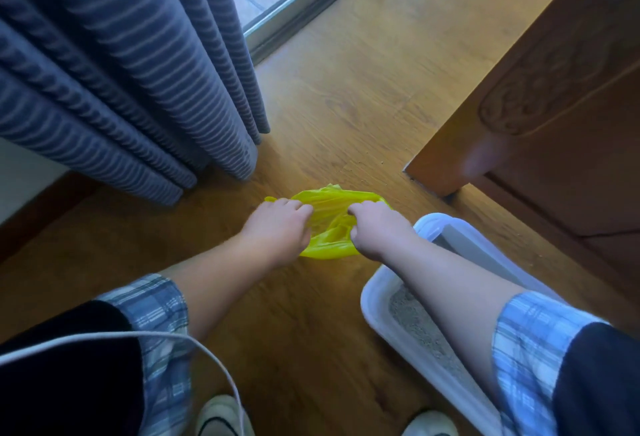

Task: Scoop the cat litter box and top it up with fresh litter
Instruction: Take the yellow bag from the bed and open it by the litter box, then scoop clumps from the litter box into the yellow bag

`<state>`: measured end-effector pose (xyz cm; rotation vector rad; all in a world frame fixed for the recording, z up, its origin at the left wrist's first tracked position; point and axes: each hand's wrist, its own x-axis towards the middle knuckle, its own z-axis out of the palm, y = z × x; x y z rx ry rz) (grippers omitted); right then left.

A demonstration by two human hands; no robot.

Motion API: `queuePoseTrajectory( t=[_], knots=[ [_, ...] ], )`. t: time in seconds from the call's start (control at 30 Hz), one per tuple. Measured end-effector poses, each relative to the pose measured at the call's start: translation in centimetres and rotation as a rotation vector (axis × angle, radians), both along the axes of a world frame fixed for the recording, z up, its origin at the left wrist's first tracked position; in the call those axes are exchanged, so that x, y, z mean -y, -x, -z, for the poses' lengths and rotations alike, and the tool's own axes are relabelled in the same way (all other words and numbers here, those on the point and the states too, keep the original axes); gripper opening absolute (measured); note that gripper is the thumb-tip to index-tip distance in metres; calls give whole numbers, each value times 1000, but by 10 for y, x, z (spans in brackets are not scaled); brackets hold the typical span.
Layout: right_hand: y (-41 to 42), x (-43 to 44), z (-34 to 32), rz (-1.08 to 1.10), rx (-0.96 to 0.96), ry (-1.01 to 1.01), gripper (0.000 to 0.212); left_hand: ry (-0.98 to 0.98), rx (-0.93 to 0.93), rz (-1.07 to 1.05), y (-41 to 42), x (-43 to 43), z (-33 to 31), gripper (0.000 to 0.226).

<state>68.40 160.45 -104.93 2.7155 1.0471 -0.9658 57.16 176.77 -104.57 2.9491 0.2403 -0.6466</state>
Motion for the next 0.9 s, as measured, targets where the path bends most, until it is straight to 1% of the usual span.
queuePoseTrajectory(
  t=[0.13, 0.27, 0.37, 0.5, 0.6, 0.67, 0.77, 0.83, 0.9],
  knots=[
    [14, 11, -88, 53, -37, -13, 45, 16, -30, -119, 25, 0, -88, 35],
    [34, 26, -211, 135, -34, -52, 51, 67, 63, -151, 49, 10, -216, 40],
    [52, 38, -323, 175, -34, -101, 55, 109, 124, -216, 67, 19, -335, 44],
    [72, 49, -497, 223, -9, -186, 57, 112, 164, -344, 84, 19, -507, 49],
    [90, 54, -623, 234, 38, -279, 58, 125, 262, -437, 97, 12, -630, 41],
    [106, 54, -694, 225, 72, -363, 58, 145, 330, -459, 107, 9, -698, 38],
    [127, 51, -776, 220, 155, -513, 57, 180, 455, -488, 123, 3, -775, 39],
    [139, 48, -816, 229, 241, -599, 57, 187, 531, -494, 133, -2, -810, 39],
    [151, 45, -846, 249, 303, -672, 57, 195, 582, -494, 143, -6, -836, 44]
  ],
)
